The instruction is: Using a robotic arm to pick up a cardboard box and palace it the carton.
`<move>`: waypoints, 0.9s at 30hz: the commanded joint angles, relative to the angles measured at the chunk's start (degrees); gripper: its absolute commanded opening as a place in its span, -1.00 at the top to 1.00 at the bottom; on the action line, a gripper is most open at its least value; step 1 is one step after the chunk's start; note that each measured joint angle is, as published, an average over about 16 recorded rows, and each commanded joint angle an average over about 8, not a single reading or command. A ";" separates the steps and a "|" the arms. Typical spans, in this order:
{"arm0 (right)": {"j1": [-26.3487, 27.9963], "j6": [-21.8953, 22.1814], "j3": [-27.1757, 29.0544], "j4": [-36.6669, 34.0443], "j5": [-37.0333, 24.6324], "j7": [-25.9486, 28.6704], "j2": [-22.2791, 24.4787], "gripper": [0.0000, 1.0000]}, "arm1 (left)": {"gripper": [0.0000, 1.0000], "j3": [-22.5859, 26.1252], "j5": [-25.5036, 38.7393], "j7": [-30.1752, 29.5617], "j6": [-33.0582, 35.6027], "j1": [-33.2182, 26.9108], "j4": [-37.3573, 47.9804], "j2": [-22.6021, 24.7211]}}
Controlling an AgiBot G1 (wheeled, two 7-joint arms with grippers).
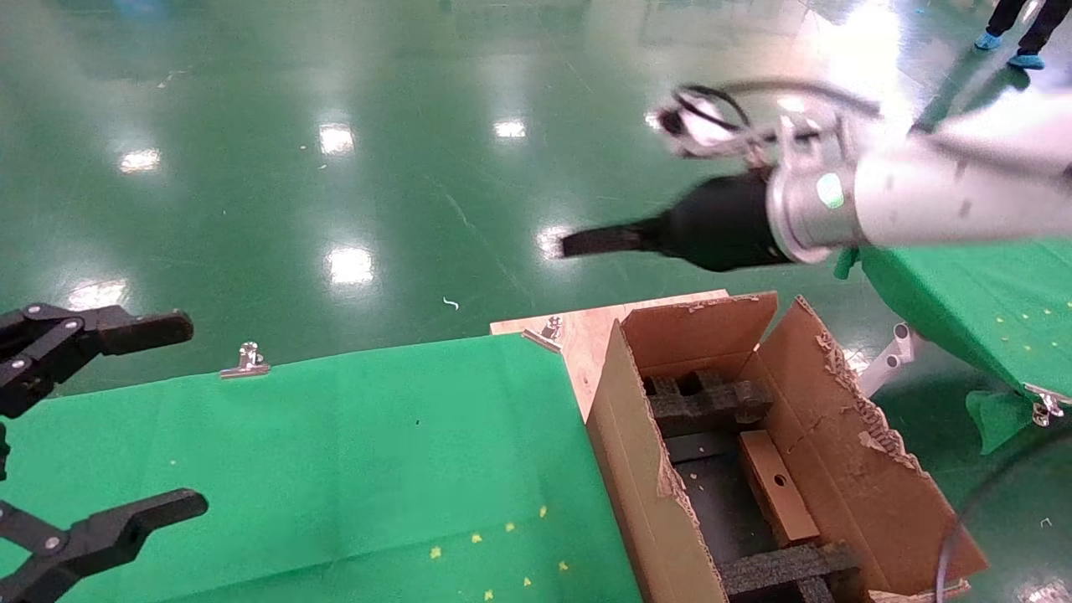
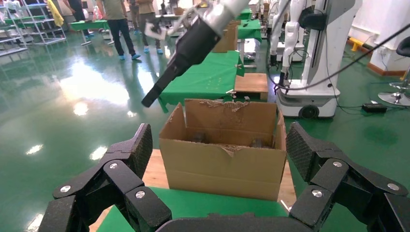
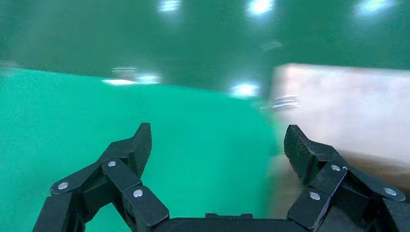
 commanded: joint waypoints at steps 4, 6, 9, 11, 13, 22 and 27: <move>2.12 -4.20 2.61 0.00 8.57 -4.49 -1.04 -1.00 | -1.00 0.00 -0.01 0.00 0.00 0.01 0.01 -0.01; 1.71 -3.70 2.16 -0.04 7.46 -3.95 -0.84 -1.00 | -1.00 0.00 -0.01 0.00 0.00 0.01 0.01 -0.01; 1.05 -3.25 2.06 -0.06 6.43 -3.81 -0.68 -1.00 | -1.00 0.00 -0.01 0.00 0.00 0.00 0.01 -0.01; 0.28 -3.38 2.69 -0.09 6.28 -4.47 -0.64 -1.00 | -1.00 0.00 -0.01 0.00 0.00 0.00 0.01 -0.01; -0.80 -4.26 4.33 -0.16 7.09 -6.13 -0.70 -1.00 | -1.00 0.00 -0.01 0.00 0.00 0.00 0.01 -0.01; -9.54 -10.55 16.31 -0.87 12.03 -18.96 -0.82 -1.00 | -1.00 0.00 -0.01 0.01 0.00 0.00 0.02 -0.01; -14.71 -14.26 23.40 -1.29 14.94 -26.55 -0.90 -1.00 | -1.00 0.00 -0.02 0.01 0.00 0.00 0.02 -0.01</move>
